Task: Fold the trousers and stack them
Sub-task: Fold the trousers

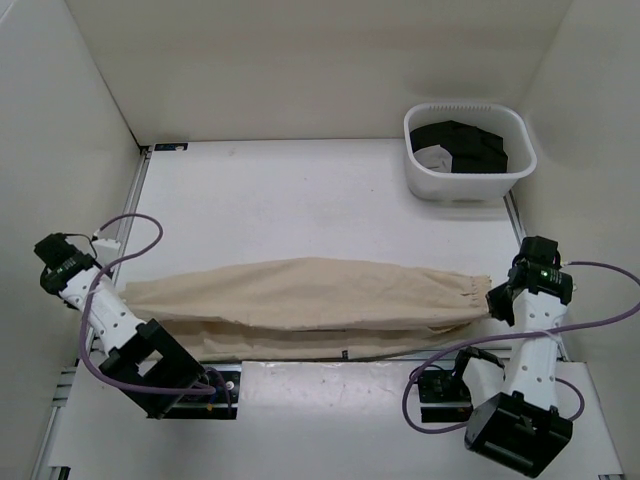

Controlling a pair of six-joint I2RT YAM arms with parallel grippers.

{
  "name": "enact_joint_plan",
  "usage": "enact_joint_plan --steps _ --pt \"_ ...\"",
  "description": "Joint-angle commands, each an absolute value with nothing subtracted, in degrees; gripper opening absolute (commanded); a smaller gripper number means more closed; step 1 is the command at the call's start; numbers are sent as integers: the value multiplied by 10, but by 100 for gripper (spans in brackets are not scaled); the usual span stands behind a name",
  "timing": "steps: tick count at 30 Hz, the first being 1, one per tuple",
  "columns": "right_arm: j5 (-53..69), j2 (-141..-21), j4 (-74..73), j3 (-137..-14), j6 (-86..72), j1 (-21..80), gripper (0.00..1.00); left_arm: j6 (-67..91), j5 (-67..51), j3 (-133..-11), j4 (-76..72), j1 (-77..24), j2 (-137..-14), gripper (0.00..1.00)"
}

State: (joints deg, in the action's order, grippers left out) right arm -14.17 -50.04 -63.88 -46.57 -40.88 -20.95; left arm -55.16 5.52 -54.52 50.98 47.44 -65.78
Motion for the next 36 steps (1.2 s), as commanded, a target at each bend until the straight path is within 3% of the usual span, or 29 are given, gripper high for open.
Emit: enact_joint_plan --steps 1,9,10,12,13,14,15,16,24,27,31,36 --pt "-188 -479 -662 -468 -418 -213 0 -598 69 -556 475 521 -646 14" --pt "-194 -462 -662 -432 -418 -213 0 -658 57 -504 475 563 -646 14" --pt "-194 -462 -668 -432 -431 -213 0 -669 62 -491 475 563 -637 20" --pt "-216 -457 -677 -432 -438 -213 16 -675 68 -457 475 563 -628 29" --pt "-224 -457 -685 -432 -451 -213 30 -675 75 -438 475 563 -621 39" --pt "-233 -457 -695 -439 -456 -213 51 -675 75 -430 475 563 -621 46" --pt "-243 -457 -704 -450 -463 -213 81 -675 85 -423 475 563 -621 49" --pt "-266 -457 -713 -460 -474 -213 86 -675 98 -418 475 569 -621 52" --pt "-335 -446 -723 -606 -434 -200 87 -715 142 -482 462 642 -678 56" --pt "-259 -457 -683 -606 -378 -186 86 -729 170 -488 481 642 -686 56" --pt "-101 -468 -588 -559 -329 -156 76 -729 135 -538 527 642 -673 56" --pt "-73 -488 -536 -484 -378 -61 59 -678 26 -621 618 587 -684 63"
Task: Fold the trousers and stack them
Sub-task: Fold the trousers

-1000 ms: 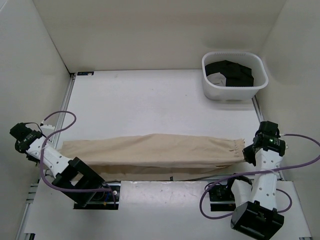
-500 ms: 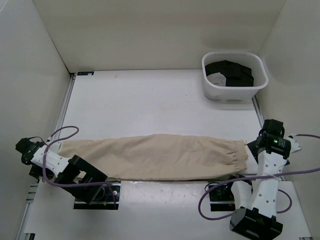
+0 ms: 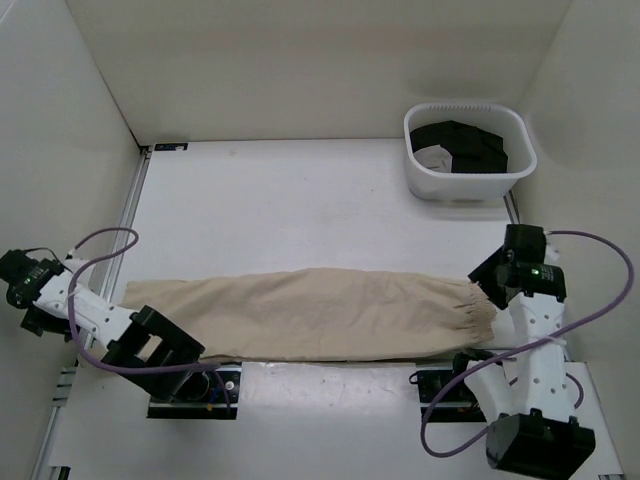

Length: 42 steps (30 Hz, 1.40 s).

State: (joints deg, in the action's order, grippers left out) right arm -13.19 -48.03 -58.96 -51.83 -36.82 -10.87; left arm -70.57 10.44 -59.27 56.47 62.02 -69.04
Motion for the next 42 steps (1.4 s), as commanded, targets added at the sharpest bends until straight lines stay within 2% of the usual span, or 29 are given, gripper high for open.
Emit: enact_joint_plan --steps 1,5,7,8,10,12,15,16,20,24,29,32,34,37,42 --pt "-73 -494 -514 -469 -386 -46 53 -658 25 -621 607 571 -698 63" --pt "-75 -520 -469 -413 -429 12 33 -556 16 -607 569 496 -771 66" --pt "-80 -546 -464 -394 -453 46 27 -513 0 -607 569 450 -799 67" --pt "-91 -553 -464 -389 -460 55 21 -505 -15 -607 576 434 -806 64" --pt "-97 -565 -464 -374 -485 83 18 -499 -75 -607 594 377 -794 60" --pt "-106 -577 -464 -361 -504 97 18 -494 -87 -587 594 329 -757 56" --pt "-106 -612 -450 -324 -536 102 18 -464 -8 -497 540 238 -762 54" --pt "-106 -627 -443 -317 -541 102 17 -457 46 -472 518 229 -776 50" --pt "-139 -695 -437 -323 -562 102 17 -428 105 -417 423 229 -859 45" --pt "-207 -780 -419 -386 -540 70 17 -378 55 -505 404 211 -923 45" --pt "-234 -949 -414 -524 -487 26 14 -333 33 -599 399 166 -1004 45" --pt "-253 -1010 -439 -647 -461 25 14 -307 33 -660 399 140 -1033 45" --pt "-253 -1031 -454 -724 -451 19 14 -299 39 -695 404 128 -1041 46" --pt "-244 -1061 -468 -772 -430 14 14 -285 23 -735 445 127 -1055 50" --pt "-175 -1028 -457 -748 -397 14 20 -280 -15 -786 504 133 -999 56"
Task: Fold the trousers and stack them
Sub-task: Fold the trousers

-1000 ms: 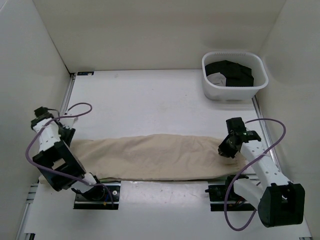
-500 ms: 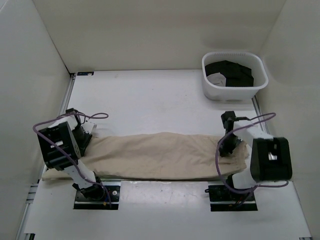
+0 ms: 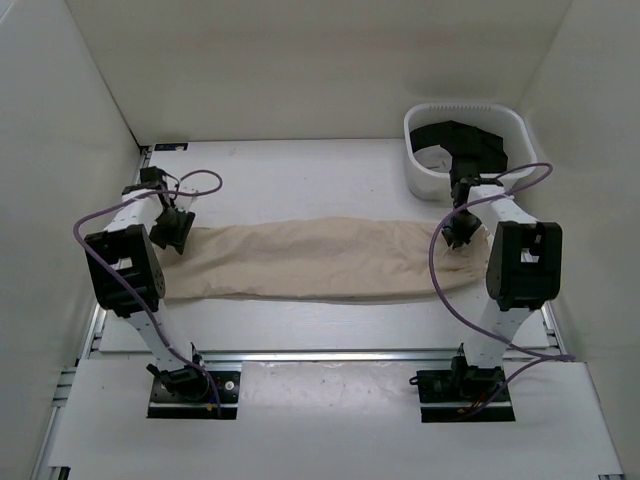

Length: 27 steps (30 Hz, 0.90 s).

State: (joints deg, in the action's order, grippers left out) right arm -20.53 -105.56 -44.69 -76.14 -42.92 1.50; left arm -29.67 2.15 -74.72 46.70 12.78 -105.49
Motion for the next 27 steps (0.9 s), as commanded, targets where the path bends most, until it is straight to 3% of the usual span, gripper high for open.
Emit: enact_joint_plan --steps 1,5,10,17,19,21,22,24,27 --pt "-165 -1004 -447 -740 -384 14 22 -279 -15 -811 504 148 -985 62" --pt "-160 -939 -447 -722 -370 14 28 -274 43 -866 504 176 -1000 69" --pt "-130 -876 -475 -716 -358 2 33 -264 106 -911 498 217 -1108 69" --pt "-95 -817 -480 -663 -347 -21 41 -291 141 -914 491 230 -1169 69" --pt "-89 -809 -480 -644 -352 -27 41 -285 147 -909 479 235 -1169 61" --pt "-69 -796 -469 -602 -365 -33 41 -285 135 -909 479 236 -1169 42" --pt "-64 -796 -452 -586 -372 -33 41 -285 135 -902 479 236 -1169 28" --pt "-54 -796 -433 -543 -385 -33 41 -285 135 -896 479 236 -1160 19" --pt "-47 -820 -409 -517 -396 -33 41 -285 135 -881 479 236 -1136 17"
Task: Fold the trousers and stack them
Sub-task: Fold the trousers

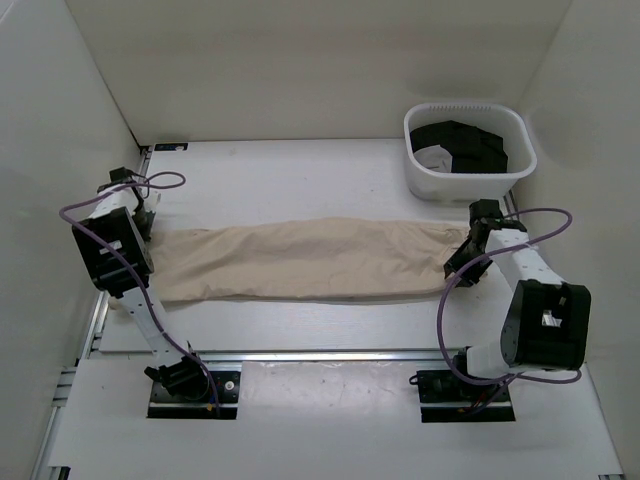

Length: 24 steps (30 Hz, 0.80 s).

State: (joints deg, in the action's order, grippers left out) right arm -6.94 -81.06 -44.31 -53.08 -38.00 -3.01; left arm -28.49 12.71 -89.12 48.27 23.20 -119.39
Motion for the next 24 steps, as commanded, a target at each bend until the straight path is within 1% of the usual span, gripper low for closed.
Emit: enact_joint_plan --steps 1,2,3,5,6,7,8,10,14,18,20,22,23,24 --pt "-47 -826 -401 -511 -396 -33 41 -285 141 -881 479 236 -1129 20" --pt "-47 -831 -401 -511 -396 -33 41 -285 147 -881 479 236 -1115 27" --pt "-47 -838 -401 -511 -396 -33 41 -285 147 -881 479 236 -1109 50" --pt "-47 -838 -401 -511 -390 -33 41 -285 154 -881 484 241 -1099 64" --pt "-54 -838 -401 -511 -390 -33 41 -285 154 -881 484 241 -1099 67" --pt "-60 -838 -401 -511 -385 -33 41 -285 154 -886 489 246 -1099 75" --pt "-60 -838 -401 -518 -385 -33 41 -285 149 -893 499 255 -1099 79" --pt "-65 -838 -407 -523 -380 -33 41 -272 124 -904 513 269 -1099 79" --pt "-71 -838 -412 -523 -374 -33 41 -265 40 -924 558 294 -1112 78" --pt "-66 -838 -407 -517 -374 -33 41 -271 18 -883 564 294 -1121 78" --pt "-66 -838 -407 -512 -374 -33 41 -276 18 -876 564 294 -1135 75" --pt "-66 -838 -401 -506 -374 -33 41 -276 18 -876 564 294 -1155 69" --pt "-66 -845 -401 -506 -374 -33 41 -276 18 -885 564 294 -1162 55" --pt "-66 -845 -395 -506 -374 -33 41 -276 18 -899 564 294 -1168 44"
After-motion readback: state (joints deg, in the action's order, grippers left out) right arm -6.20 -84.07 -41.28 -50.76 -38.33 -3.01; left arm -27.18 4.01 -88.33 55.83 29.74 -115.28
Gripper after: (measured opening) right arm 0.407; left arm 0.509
